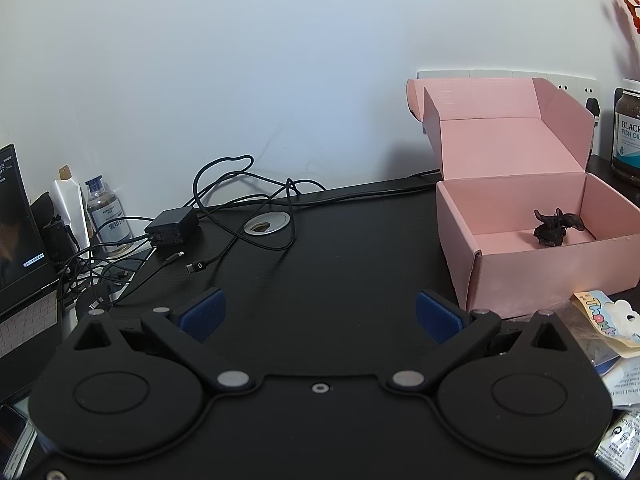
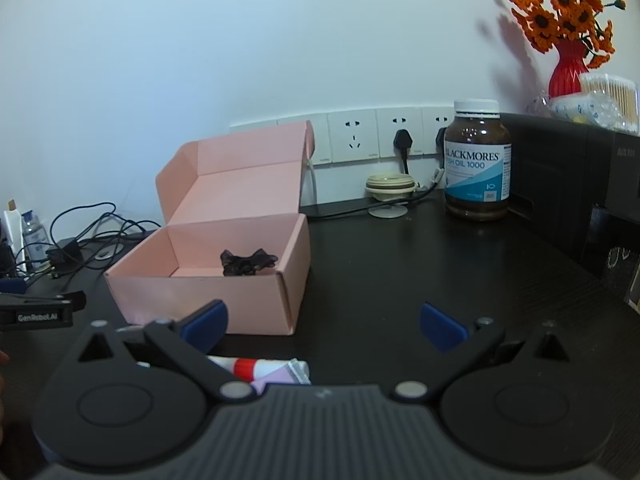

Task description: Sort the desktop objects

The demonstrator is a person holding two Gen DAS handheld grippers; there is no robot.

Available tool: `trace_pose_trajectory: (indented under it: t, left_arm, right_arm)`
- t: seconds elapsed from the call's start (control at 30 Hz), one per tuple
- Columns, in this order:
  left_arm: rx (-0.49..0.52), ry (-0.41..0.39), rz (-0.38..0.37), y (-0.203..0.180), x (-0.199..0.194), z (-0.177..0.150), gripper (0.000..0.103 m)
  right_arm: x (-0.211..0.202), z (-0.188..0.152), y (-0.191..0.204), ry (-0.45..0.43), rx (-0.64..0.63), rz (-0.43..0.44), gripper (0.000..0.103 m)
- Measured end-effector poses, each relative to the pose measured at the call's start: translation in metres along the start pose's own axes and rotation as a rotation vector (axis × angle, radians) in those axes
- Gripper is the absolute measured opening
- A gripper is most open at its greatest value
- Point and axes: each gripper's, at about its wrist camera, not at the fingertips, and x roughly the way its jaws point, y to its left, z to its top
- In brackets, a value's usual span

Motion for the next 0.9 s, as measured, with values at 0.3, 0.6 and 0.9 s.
trace_pose_trajectory:
  t: [0.3, 0.6, 0.9]
  left_arm:
    - [-0.001, 0.000, 0.000, 0.0004, -0.0005, -0.0002, 0.103]
    - [0.001, 0.001, -0.001, 0.0004, -0.0005, -0.0005, 0.103]
    - [0.001, 0.001, -0.002, 0.0006, -0.0002, -0.0003, 0.103]
  right_arm:
    - [0.0006, 0.0006, -0.0017, 0.004, 0.000, 0.000, 0.102]
    - [0.0013, 0.0007, -0.0011, 0.005, 0.001, -0.004, 0.102]
    - [0.0011, 0.0002, -0.0005, 0.004, 0.000, -0.007, 0.102]
